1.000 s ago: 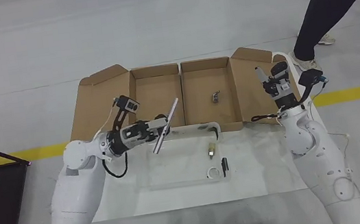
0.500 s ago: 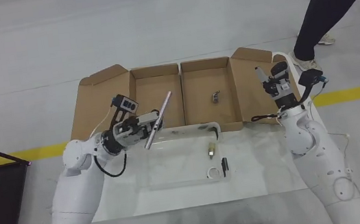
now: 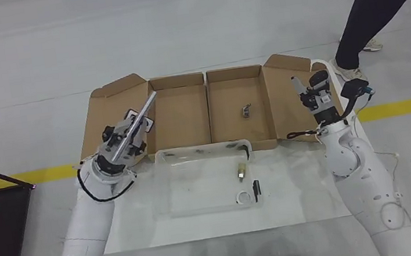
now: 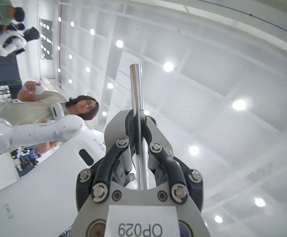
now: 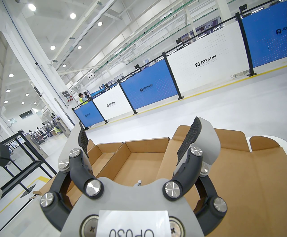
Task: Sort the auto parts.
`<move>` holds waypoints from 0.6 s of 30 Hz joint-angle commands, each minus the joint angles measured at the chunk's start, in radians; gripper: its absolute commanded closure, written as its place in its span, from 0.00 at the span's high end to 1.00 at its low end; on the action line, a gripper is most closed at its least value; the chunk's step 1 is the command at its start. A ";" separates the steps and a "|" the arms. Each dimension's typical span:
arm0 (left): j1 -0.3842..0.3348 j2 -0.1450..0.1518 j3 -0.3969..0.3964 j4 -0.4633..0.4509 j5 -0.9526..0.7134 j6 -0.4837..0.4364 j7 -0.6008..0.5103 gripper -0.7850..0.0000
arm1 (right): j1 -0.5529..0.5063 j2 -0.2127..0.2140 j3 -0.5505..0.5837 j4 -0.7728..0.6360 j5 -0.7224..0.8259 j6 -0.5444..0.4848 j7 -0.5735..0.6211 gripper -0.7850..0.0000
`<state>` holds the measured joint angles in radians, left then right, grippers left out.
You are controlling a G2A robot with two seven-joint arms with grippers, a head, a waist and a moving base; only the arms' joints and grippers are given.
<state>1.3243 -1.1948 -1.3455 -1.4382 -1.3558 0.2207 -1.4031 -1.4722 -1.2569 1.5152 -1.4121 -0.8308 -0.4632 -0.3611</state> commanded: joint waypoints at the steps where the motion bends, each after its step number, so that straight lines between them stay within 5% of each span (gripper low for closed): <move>1: -0.004 -0.002 0.005 0.005 -0.018 0.015 0.000 0.00 | 0.000 0.000 0.000 0.000 0.000 0.000 0.000 1.00; 11: -0.009 -0.002 -0.010 -0.015 0.038 -0.056 -0.004 0.00 | 0.000 0.000 0.000 0.000 0.000 0.000 0.000 1.00; 18: 0.034 0.008 -0.090 -0.092 0.256 -0.322 0.122 0.00 | 0.000 0.000 0.000 0.000 0.000 0.000 0.000 1.00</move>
<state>1.3442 -1.1879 -1.4164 -1.5163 -1.1556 -0.0271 -1.3348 -1.4722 -1.2569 1.5152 -1.4121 -0.8308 -0.4632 -0.3611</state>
